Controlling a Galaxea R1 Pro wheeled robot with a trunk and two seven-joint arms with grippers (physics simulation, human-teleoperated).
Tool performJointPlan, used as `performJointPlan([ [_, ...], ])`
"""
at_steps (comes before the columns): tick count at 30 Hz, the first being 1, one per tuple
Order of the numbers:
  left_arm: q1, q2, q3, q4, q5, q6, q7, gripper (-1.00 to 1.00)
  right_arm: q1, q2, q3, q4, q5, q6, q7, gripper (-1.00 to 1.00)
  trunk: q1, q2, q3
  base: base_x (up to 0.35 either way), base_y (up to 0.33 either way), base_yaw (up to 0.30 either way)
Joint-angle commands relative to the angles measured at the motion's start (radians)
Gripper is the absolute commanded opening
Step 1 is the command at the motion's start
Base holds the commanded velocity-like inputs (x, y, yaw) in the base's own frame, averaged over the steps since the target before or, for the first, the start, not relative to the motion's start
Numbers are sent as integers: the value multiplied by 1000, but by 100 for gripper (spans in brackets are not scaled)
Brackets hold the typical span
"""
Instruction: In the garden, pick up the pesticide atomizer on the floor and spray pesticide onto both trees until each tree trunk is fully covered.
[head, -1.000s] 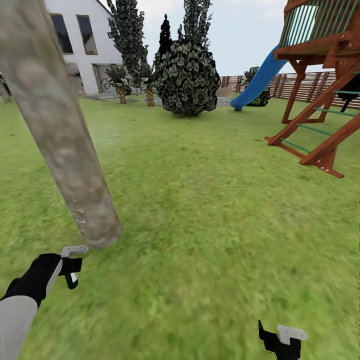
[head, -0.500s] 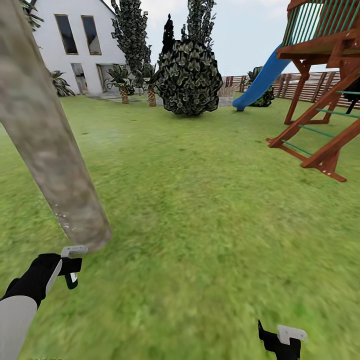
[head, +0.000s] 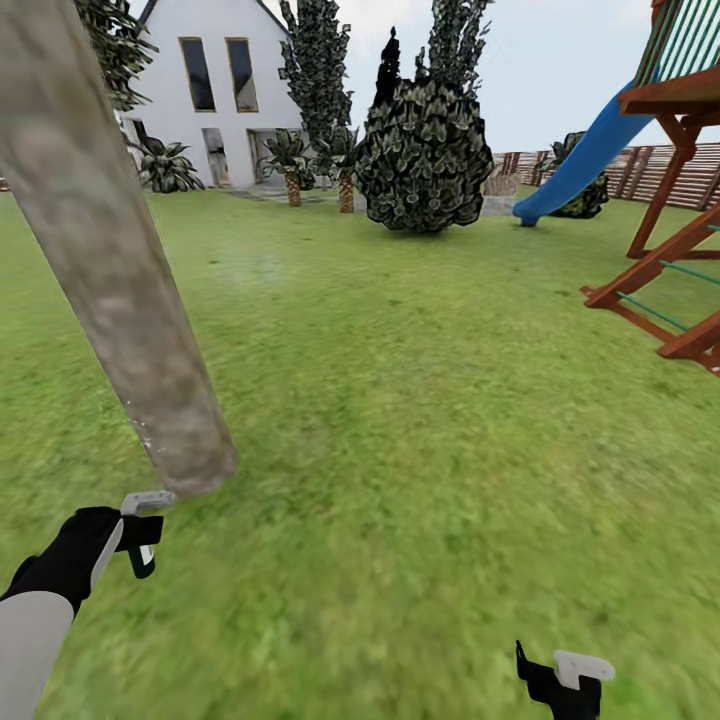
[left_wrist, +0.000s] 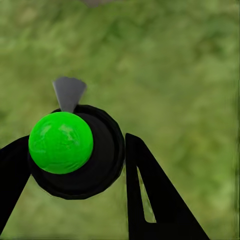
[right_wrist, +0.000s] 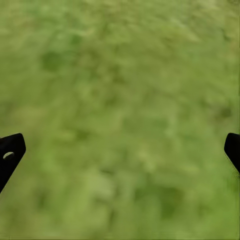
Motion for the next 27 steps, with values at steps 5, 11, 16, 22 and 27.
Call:
performJointPlan([
  [5, -1, 0, 4, -2, -10, 5, -9, -100, 0, 0, 6, 0, -3, -2, -4, 100, 0, 0, -1, 177, -240, 18],
  [11, -1, 0, 4, -2, -10, 5, -9, -100, 0, 0, 6, 0, -3, -2, -4, 100, 0, 0, -1, 182, -235, 56],
  [16, -1, 1, 5, -2, -10, 5, -9, -100, 0, 1, 6, 0, -3, -2, -4, 100, 0, 0, -1, 182, -235, 257],
  [22, -1, -3, 5, 0, -7, -2, -9, -100, 0, 0, 6, 0, -3, -2, -4, 100, 0, 0, -1, 121, -140, 277],
  [27, -10, -34, 6, 112, -1, -215, 106, -100, 0, 0, 6, 0, -3, -2, -4, 100, 0, 0, -1, 3, -3, 195],
])
